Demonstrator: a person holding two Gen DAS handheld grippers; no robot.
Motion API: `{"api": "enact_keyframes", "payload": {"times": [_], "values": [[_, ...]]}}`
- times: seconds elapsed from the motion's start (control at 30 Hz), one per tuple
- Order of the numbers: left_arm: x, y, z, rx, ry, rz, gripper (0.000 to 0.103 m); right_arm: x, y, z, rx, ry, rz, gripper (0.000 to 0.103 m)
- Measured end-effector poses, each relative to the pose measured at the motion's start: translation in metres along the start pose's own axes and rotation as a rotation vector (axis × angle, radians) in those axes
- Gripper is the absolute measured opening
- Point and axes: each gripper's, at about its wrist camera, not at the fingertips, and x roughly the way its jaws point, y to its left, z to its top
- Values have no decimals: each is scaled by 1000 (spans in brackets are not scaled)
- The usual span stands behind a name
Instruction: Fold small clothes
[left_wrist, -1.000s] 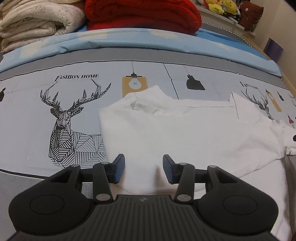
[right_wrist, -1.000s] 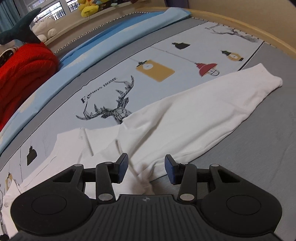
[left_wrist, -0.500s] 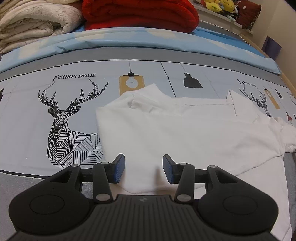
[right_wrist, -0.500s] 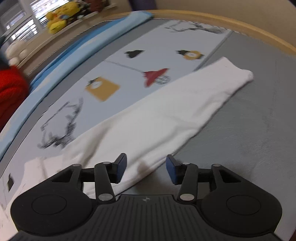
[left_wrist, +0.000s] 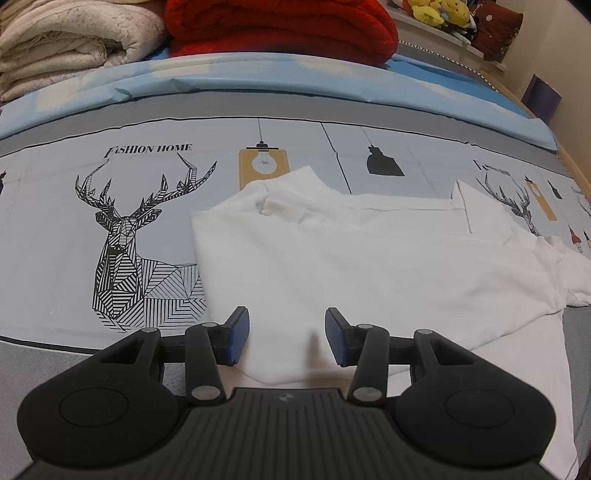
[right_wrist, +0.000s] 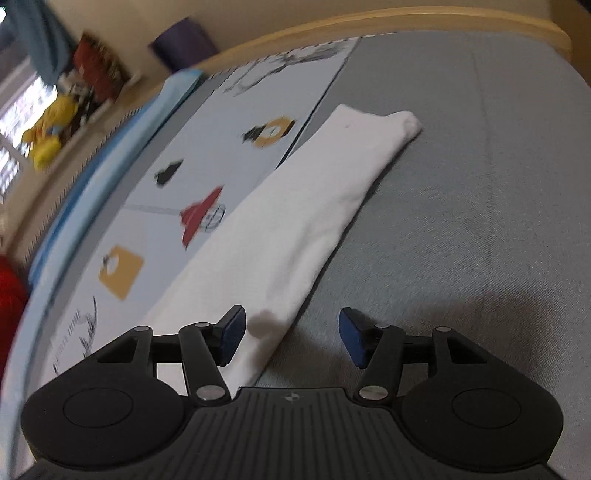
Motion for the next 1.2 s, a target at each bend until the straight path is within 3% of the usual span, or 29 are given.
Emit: {"api": "enact_keyframes", "payload": {"times": [0.33, 0.53, 0.57, 0.6, 0.67, 0.8, 0.9, 1.0, 1.1, 1.2], "values": [[1, 0, -2, 4, 5, 11, 50, 19, -35, 29, 161, -118, 67, 51], [1, 0, -4, 18, 8, 12, 50, 31, -30, 32, 151, -144, 58, 26], [-1, 1, -3, 15, 5, 11, 50, 32, -27, 31, 147, -144, 55, 13], [-1, 3, -3, 11, 3, 10, 50, 31, -22, 31, 134, -152, 44, 7], [-3, 6, -2, 3, -2, 9, 50, 22, -8, 29, 70, -204, 2, 5], [-10, 15, 2, -22, -13, 15, 50, -14, 61, 21, -165, -314, -78, 3], [-24, 27, 7, -75, -49, 2, 50, -60, 134, -11, -417, -429, 27, 2], [-31, 44, 12, -126, -65, 1, 50, -112, 200, -73, -605, -428, 238, 1], [-38, 64, 15, -183, -74, 10, 50, -161, 253, -159, -765, -301, 482, 1], [-46, 78, 19, -236, -94, -2, 50, -194, 276, -241, -913, -81, 684, 1]]}}
